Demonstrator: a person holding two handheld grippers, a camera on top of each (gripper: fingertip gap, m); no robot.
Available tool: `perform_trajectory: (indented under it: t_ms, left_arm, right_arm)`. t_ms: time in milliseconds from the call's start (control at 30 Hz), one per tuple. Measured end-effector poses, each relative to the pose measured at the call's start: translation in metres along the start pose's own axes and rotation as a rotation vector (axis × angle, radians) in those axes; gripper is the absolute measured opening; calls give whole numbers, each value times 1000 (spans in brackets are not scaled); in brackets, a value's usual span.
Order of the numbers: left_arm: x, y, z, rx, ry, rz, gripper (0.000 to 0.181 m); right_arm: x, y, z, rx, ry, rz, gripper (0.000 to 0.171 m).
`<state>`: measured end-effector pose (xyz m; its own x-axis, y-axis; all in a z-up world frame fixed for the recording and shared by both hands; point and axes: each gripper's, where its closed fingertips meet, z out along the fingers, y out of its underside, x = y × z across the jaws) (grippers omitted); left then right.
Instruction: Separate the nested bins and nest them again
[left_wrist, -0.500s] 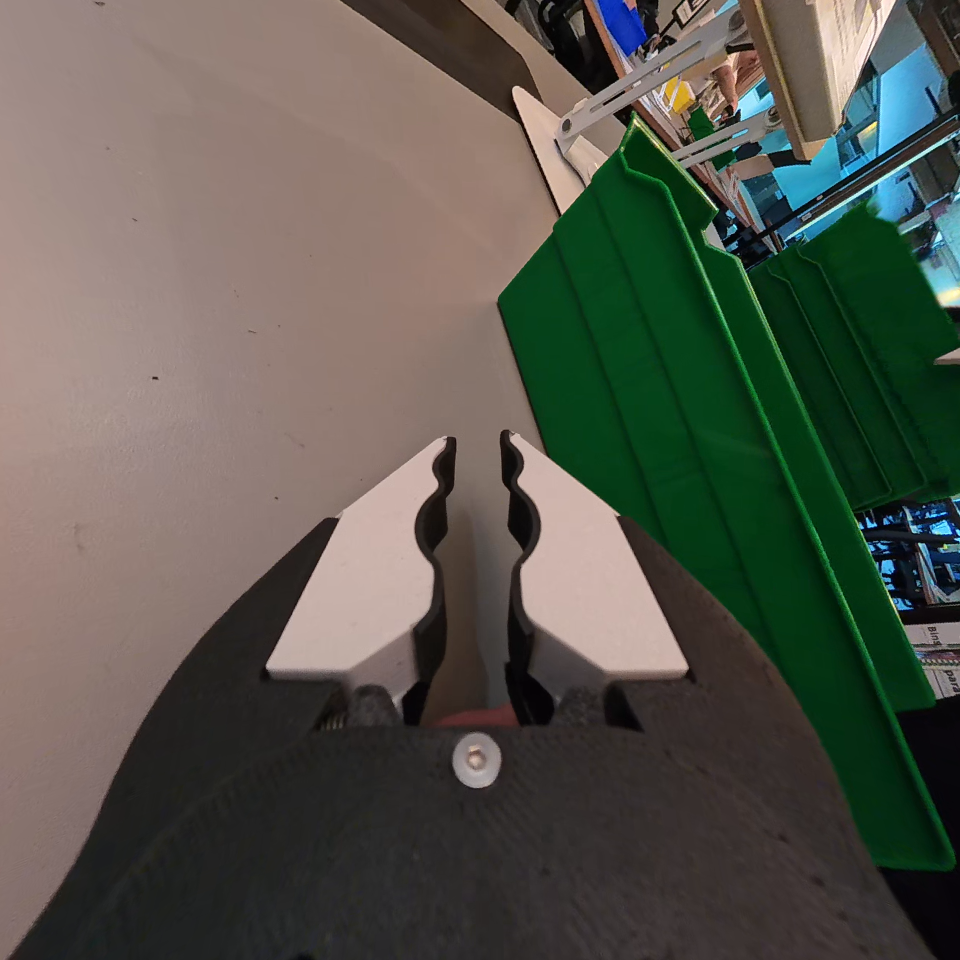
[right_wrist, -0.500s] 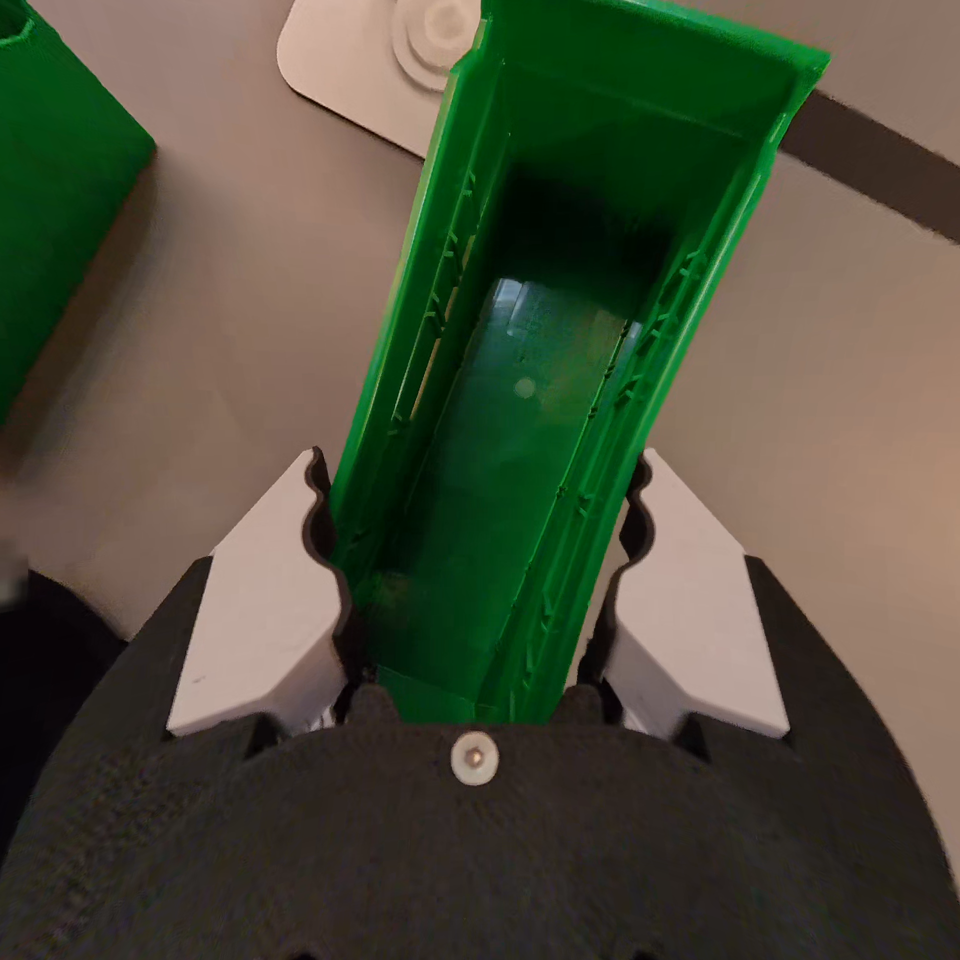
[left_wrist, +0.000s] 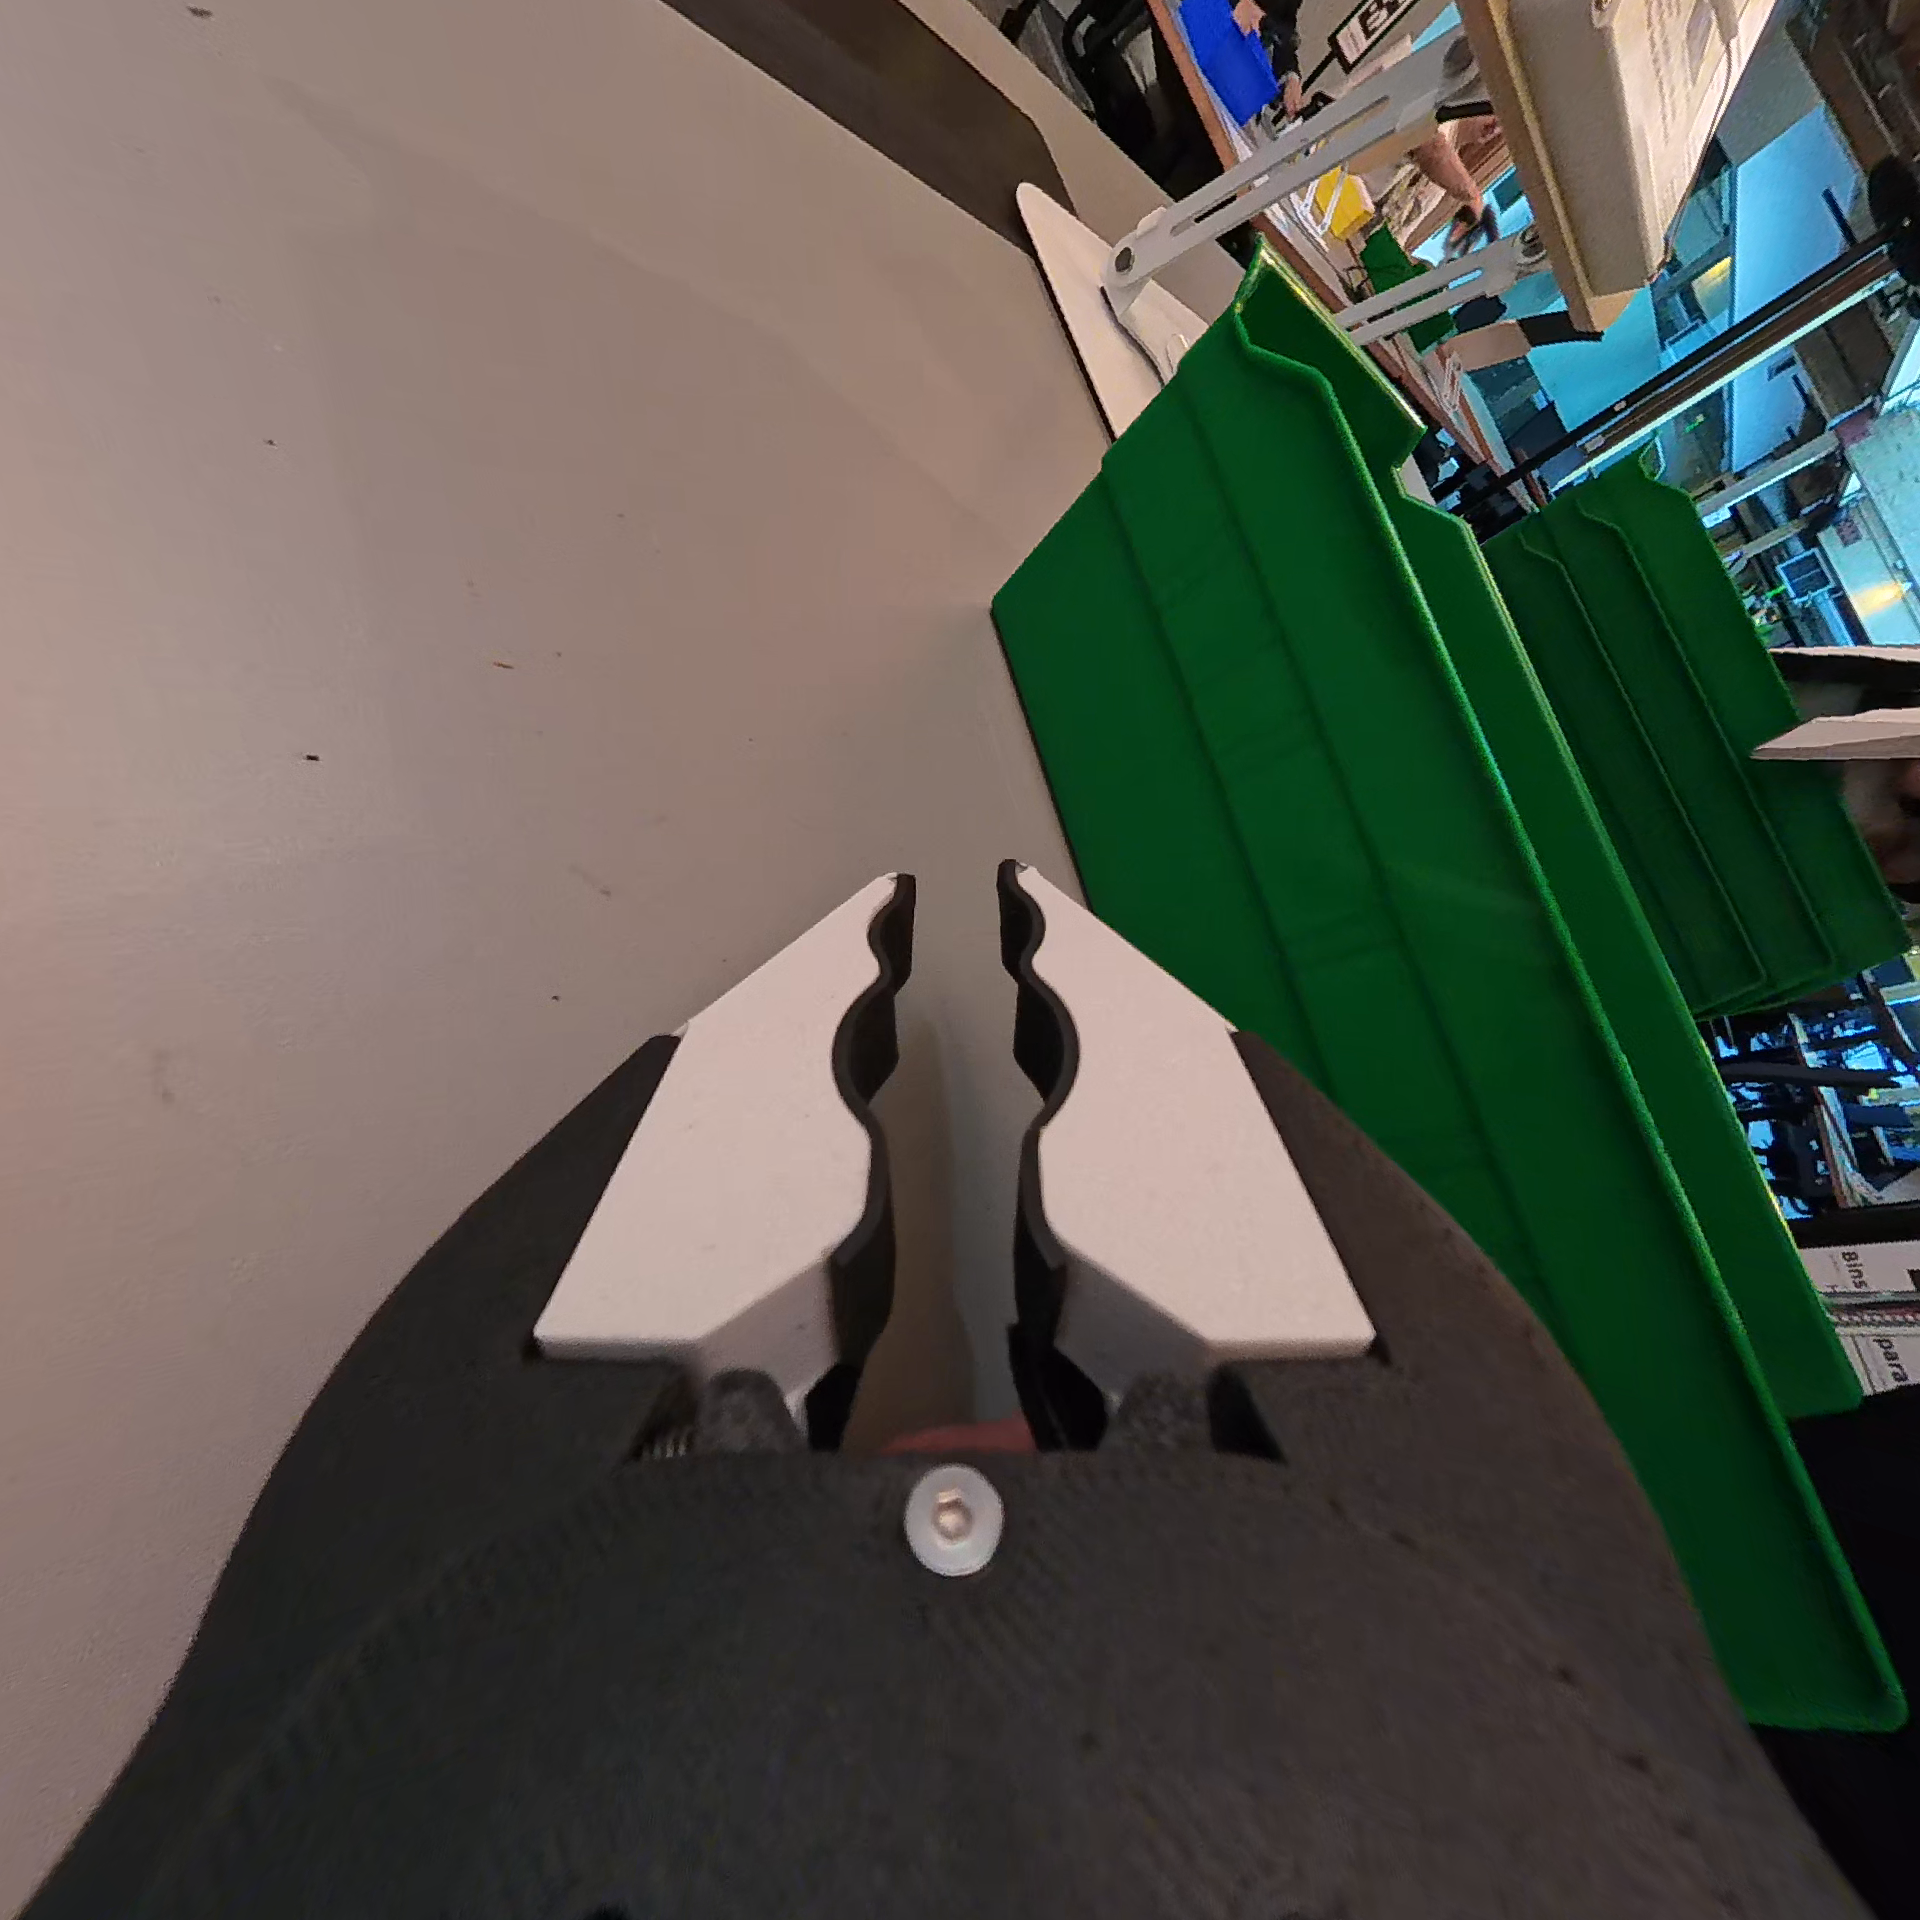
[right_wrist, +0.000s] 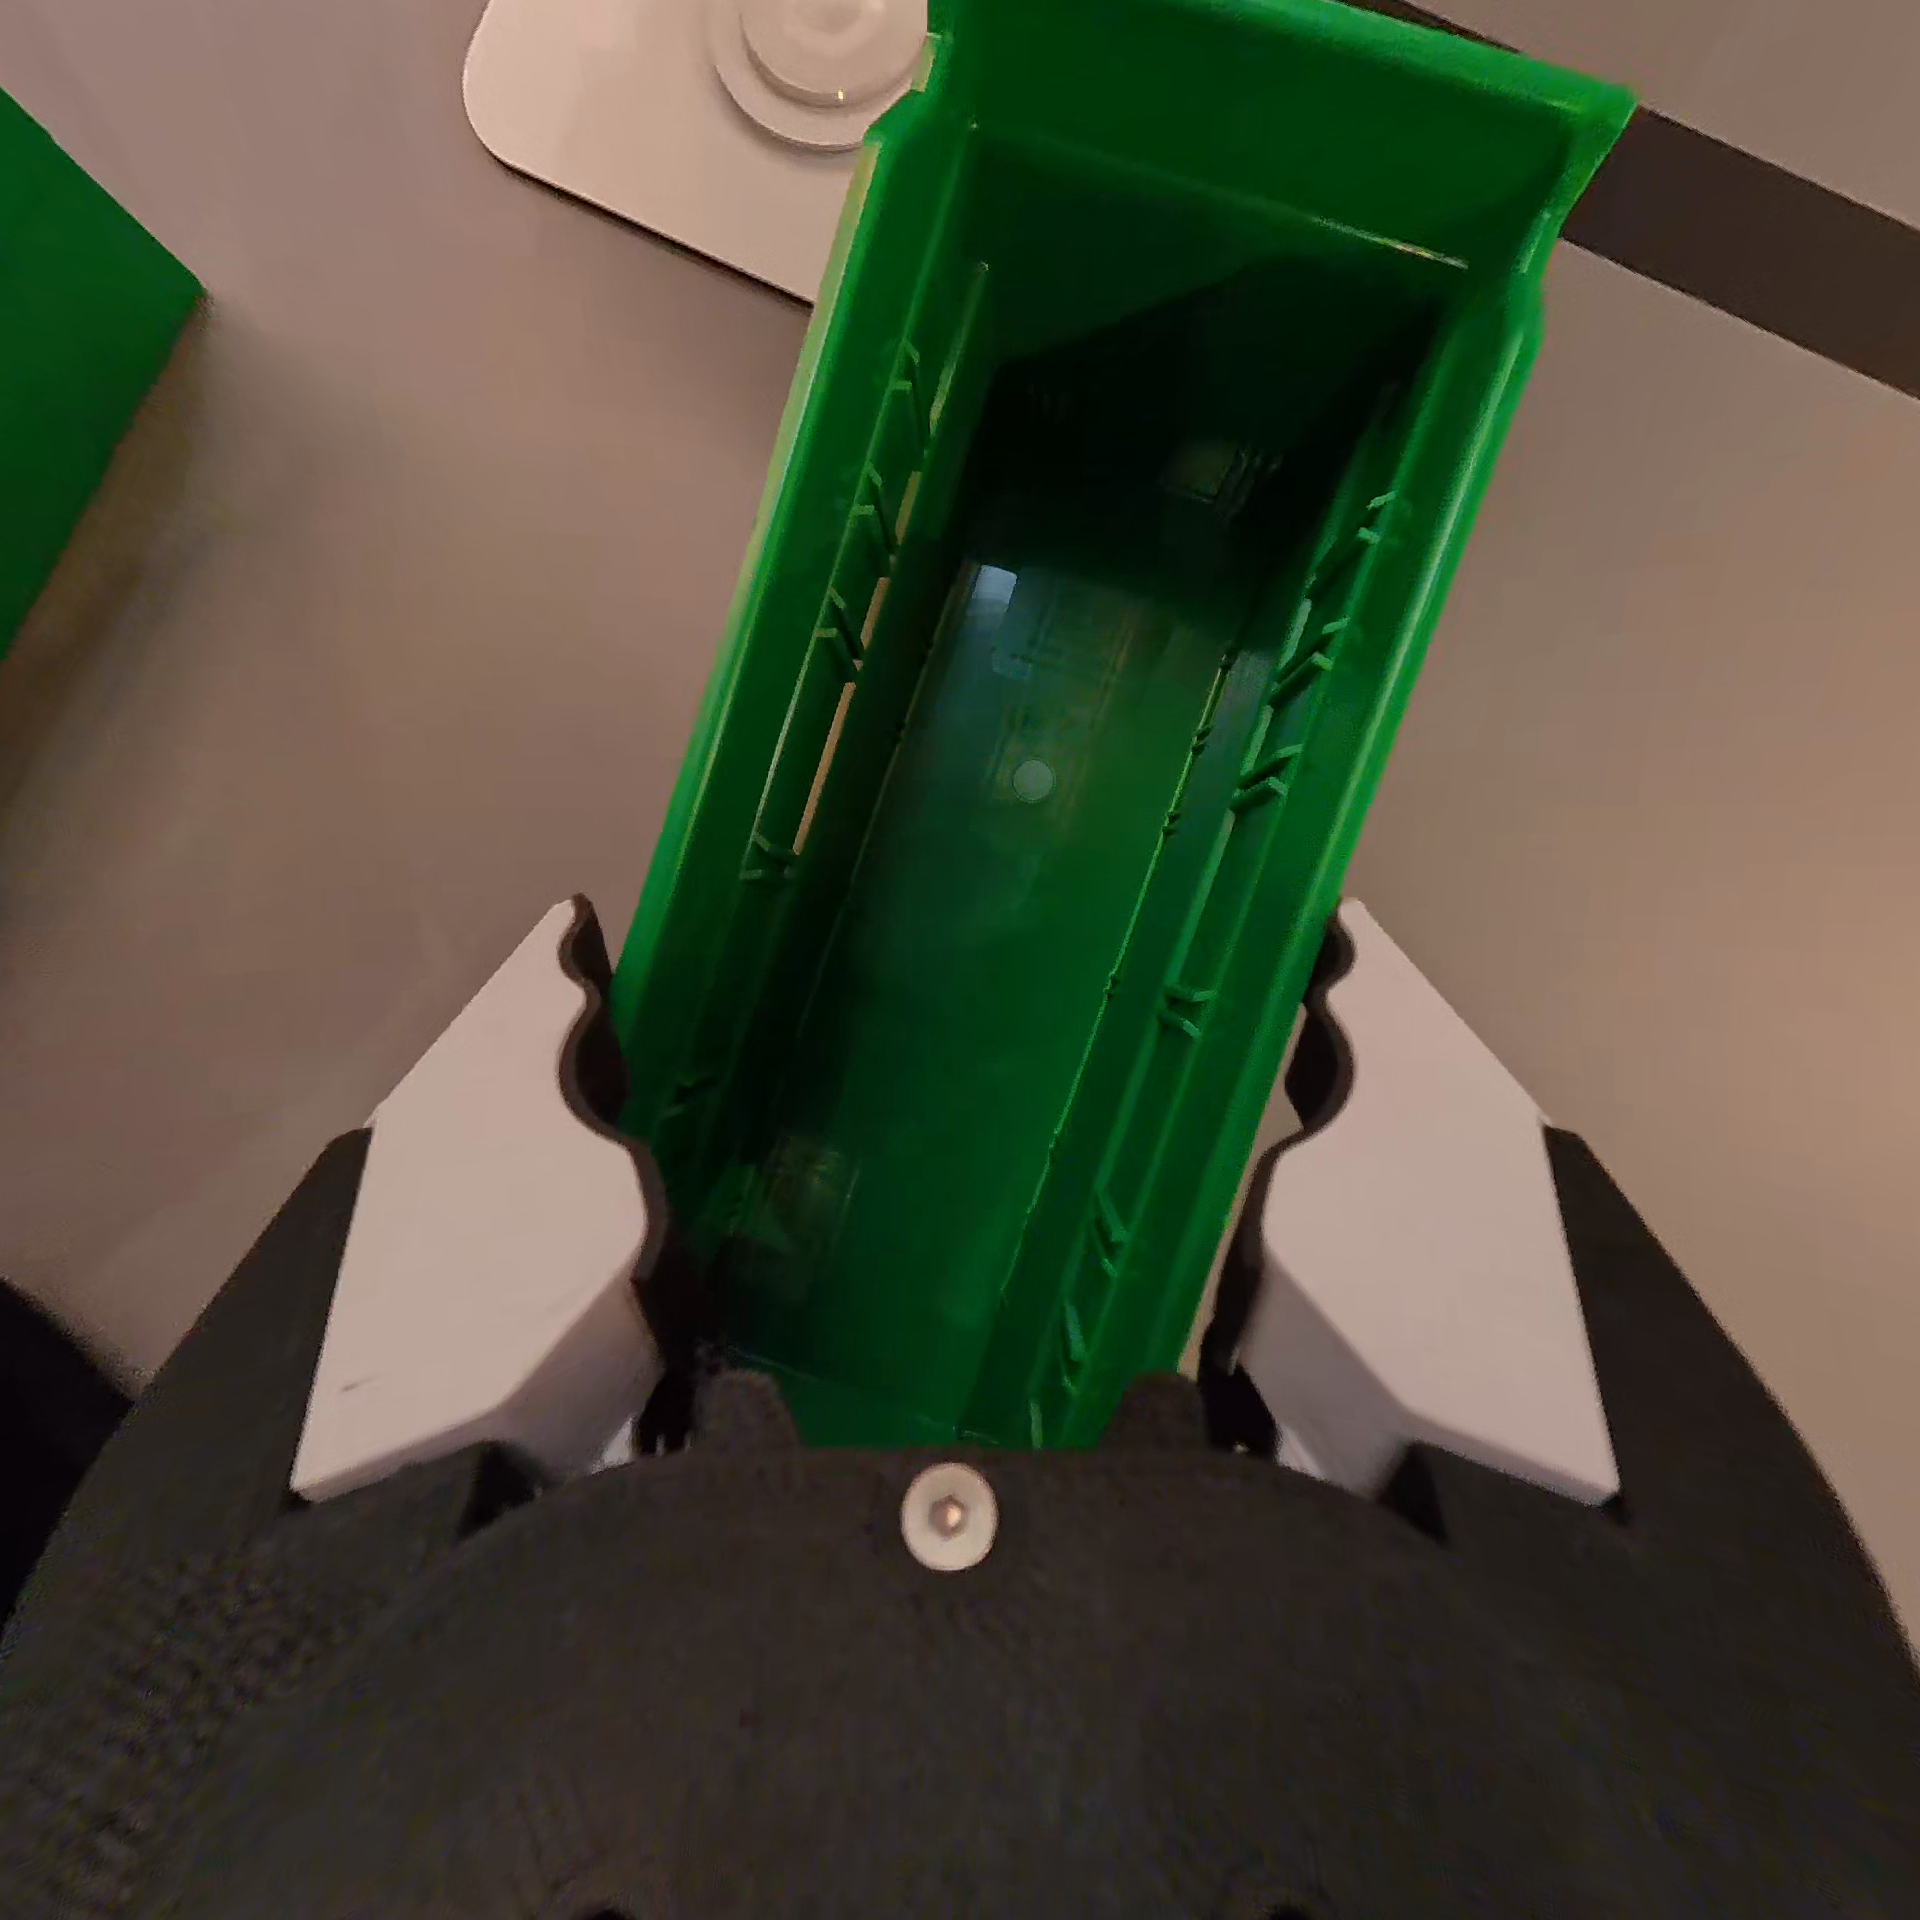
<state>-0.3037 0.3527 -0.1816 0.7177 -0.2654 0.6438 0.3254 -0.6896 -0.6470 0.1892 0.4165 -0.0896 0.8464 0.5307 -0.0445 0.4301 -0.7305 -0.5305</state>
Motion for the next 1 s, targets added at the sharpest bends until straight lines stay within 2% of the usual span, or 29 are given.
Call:
perform_trajectory:
  t_ms: [67,167,233,400,500,700,767,900,1000]
  left_arm:
    - [0,0,0,3,7,-4,14]
    - [1,0,-1,10,10,-1,16]
    - [3,0,-1,7,9,8,18]
    - [11,6,-1,-14,-12,50,27]
    - [22,13,-2,-45,-8,83,28]
    - [53,41,12,-131,3,112,34]
    - [60,45,19,-119,-37,110,28]
    - [78,51,34,-74,-77,45,44]
    - [93,60,46,-62,-104,-9,44]
  right_arm:
    - [-1,-2,-4,0,20,2,134]
    - [-6,-22,-26,65,78,0,145]
    - [-18,-38,-43,97,110,-39,146]
    - [-102,-73,-57,148,-22,-148,137]
    - [-162,-79,-44,150,-172,-151,135]
    - [-258,-66,8,52,-442,-45,135]
    - [-278,-59,28,11,-480,-25,136]
    - [-306,-52,55,-46,-505,-14,146]
    - [-308,-54,68,-63,-456,-5,154]
